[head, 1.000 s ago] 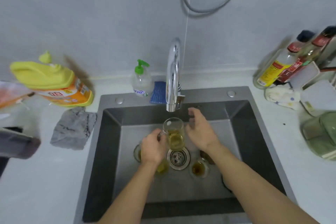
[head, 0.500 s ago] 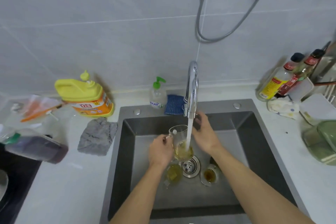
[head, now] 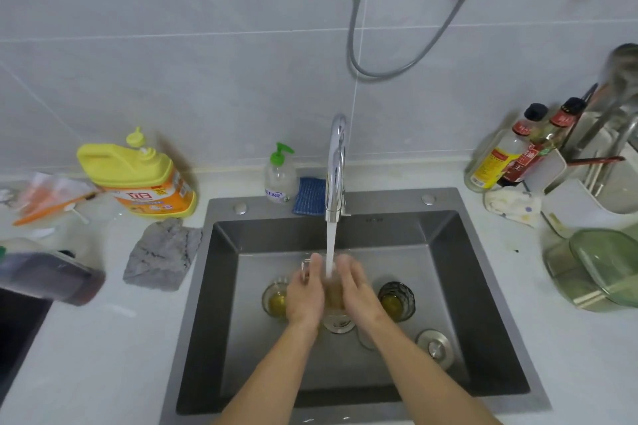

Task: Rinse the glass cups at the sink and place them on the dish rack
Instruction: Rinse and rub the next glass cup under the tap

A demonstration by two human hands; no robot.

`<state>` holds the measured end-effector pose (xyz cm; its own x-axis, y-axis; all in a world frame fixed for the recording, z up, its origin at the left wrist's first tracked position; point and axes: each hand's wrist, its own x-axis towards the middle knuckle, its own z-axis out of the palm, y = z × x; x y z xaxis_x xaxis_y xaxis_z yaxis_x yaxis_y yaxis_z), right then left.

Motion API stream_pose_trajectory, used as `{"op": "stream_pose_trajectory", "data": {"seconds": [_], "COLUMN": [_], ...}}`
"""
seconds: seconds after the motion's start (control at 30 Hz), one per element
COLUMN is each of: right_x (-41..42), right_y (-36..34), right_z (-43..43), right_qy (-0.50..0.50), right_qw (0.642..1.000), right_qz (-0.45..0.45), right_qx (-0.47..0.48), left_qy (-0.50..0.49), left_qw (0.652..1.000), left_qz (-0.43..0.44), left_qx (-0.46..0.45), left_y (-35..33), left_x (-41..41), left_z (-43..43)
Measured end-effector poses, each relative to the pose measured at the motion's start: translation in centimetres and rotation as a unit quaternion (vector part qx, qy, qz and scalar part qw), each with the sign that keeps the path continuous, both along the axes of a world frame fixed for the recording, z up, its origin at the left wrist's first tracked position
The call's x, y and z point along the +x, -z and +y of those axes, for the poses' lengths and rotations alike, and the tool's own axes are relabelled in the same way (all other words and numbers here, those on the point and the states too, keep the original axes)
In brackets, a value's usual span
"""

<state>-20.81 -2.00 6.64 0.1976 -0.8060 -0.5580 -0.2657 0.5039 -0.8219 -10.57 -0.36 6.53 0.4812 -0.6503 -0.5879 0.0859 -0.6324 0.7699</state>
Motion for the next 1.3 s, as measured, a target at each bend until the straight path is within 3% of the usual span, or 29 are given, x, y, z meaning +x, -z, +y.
{"op": "stream_pose_trajectory", "data": {"seconds": [0.13,0.2,0.3,0.37,0.47,0.53,0.63,0.8,0.9,1.07,1.3], "right_x": [-0.6,-0.2,1.4,2.2,1.6,0.6,-0.2,0.4,0.5,-0.4,0.4], "right_y": [1.0,0.3,-0.2,0.6,0.3,-0.2,-0.2,-0.1,0.3,0.3,0.1], "right_z": [0.3,-0.3,-0.8,-0.4,0.1,0.2,-0.4,-1.1,-0.3,0.7,-0.2], "right_qy": [-0.013,-0.004,0.042,0.043,0.011,0.004,0.001,-0.026,-0.008,0.007,0.035], "right_qw": [0.999,0.999,0.998,0.997,0.991,0.992,0.999,0.999,1.000,0.992,0.995], "right_qz": [-0.041,-0.044,0.043,0.069,0.110,0.075,0.015,0.025,0.006,-0.127,-0.041], "right_qx": [0.020,0.023,0.018,0.006,-0.079,-0.097,-0.052,0.005,-0.009,-0.020,-0.084], "left_qy": [-0.004,-0.007,0.000,0.016,0.052,0.030,-0.027,0.004,-0.027,-0.058,-0.025], "left_qw": [0.997,0.996,0.994,0.989,0.990,0.990,0.973,0.991,0.991,0.991,0.988], "left_qz": [0.073,0.070,0.052,0.085,0.095,0.133,0.224,0.111,0.127,0.116,0.152], "left_qx": [-0.024,-0.047,-0.091,-0.116,-0.087,-0.044,-0.044,-0.072,-0.039,0.008,-0.032], "left_y": [0.8,0.9,0.3,-0.1,-0.4,1.0,2.3,-0.5,-1.4,-0.9,-1.1], "left_x": [0.2,-0.2,-1.1,-1.7,-2.1,-1.6,-1.3,-1.5,-0.6,0.2,-1.3], "left_z": [-0.2,-0.1,-0.2,-0.4,-0.5,-0.4,-0.1,0.5,0.1,-0.8,-0.1]}}
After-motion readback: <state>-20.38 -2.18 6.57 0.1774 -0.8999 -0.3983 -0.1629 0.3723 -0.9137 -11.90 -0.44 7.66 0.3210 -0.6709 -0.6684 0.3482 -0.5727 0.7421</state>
